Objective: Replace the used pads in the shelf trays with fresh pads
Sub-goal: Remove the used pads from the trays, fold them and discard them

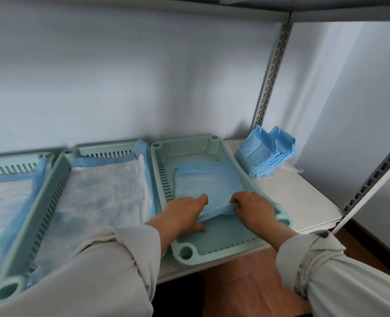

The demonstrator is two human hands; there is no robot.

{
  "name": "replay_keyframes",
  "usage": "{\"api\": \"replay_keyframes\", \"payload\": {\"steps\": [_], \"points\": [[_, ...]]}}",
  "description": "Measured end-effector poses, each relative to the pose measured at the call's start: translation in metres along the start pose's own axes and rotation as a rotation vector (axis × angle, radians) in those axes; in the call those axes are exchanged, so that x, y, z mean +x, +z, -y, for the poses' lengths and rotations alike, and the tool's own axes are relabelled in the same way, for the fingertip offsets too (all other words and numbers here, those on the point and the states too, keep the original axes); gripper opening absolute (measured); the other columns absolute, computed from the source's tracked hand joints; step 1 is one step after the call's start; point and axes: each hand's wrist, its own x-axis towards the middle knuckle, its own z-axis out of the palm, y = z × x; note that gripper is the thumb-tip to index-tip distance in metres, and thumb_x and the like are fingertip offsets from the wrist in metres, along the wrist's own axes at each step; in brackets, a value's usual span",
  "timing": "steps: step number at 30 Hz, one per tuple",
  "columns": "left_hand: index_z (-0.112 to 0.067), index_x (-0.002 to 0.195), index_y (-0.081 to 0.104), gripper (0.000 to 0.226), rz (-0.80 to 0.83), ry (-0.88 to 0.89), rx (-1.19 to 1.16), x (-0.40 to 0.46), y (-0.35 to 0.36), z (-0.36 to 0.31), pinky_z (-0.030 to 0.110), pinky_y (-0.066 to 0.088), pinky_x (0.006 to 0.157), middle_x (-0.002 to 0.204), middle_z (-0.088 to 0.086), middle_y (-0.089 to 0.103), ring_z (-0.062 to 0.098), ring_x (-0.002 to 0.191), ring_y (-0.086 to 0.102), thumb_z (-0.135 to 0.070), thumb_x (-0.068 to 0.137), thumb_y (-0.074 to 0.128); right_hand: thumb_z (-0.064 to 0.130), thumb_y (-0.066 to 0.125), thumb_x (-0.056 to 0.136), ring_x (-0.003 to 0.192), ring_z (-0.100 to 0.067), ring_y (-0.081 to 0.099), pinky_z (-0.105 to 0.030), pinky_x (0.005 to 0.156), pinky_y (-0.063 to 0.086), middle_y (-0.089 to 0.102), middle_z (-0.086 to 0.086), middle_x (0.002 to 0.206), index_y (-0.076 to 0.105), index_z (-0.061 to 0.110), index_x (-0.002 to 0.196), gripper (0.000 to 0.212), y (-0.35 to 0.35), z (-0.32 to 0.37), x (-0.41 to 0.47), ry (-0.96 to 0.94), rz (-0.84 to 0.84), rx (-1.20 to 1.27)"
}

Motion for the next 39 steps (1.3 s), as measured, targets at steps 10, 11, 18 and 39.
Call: {"api": "replay_keyframes", "payload": {"steps": [10, 11, 18, 39], "points": [[-0.014, 0.113, 0.058, 0.024, 0.036, 0.023, -0.045, -0.009, -0.016, 0.008, 0.032, 0.043, 0.089, 0.118, 0.006, 0.059, 0.023, 0.108, 0.056, -0.019, 0.097, 0.041, 0.029, 0.052, 0.093, 0.112, -0.022, 0.055, -0.032, 0.091, 0.043, 0.06, 0.001, 0.119, 0.063, 0.028, 0.113, 0.023, -0.046, -0.03, 0.005, -0.024, 0.112, -0.059], [-0.014, 0.114, 0.059, 0.025, 0.091, 0.033, -0.075, -0.009, -0.022, 0.008, 0.031, 0.042, 0.089, 0.118, 0.006, 0.059, 0.022, 0.107, 0.056, -0.02, 0.097, 0.043, 0.026, 0.055, 0.091, 0.107, -0.021, 0.057, -0.032, 0.088, 0.045, 0.061, 0.002, 0.113, 0.066, 0.025, 0.109, 0.021, -0.051, -0.032, 0.006, -0.038, 0.196, -0.076], [-0.007, 0.108, 0.061, 0.018, 0.628, -0.068, -0.432, 0.007, -0.045, 0.014, 0.023, 0.053, 0.072, 0.096, 0.008, 0.066, 0.035, 0.109, 0.065, -0.013, 0.098, 0.047, 0.017, 0.058, 0.078, 0.085, -0.018, 0.059, -0.027, 0.074, 0.046, 0.062, 0.004, 0.088, 0.07, 0.022, 0.094, 0.021, -0.058, -0.027, 0.015, -0.059, 0.445, -0.108], [-0.017, 0.153, 0.012, 0.073, 0.241, -0.039, -0.053, 0.075, 0.031, 0.026, 0.042, 0.018, 0.119, 0.16, 0.01, 0.01, 0.028, 0.147, 0.012, -0.033, 0.094, 0.052, 0.046, 0.036, 0.099, 0.149, -0.02, 0.001, -0.044, 0.119, 0.01, -0.002, -0.001, 0.161, 0.006, 0.028, 0.153, 0.064, 0.049, 0.019, 0.054, -0.214, 0.394, -0.036]]}}
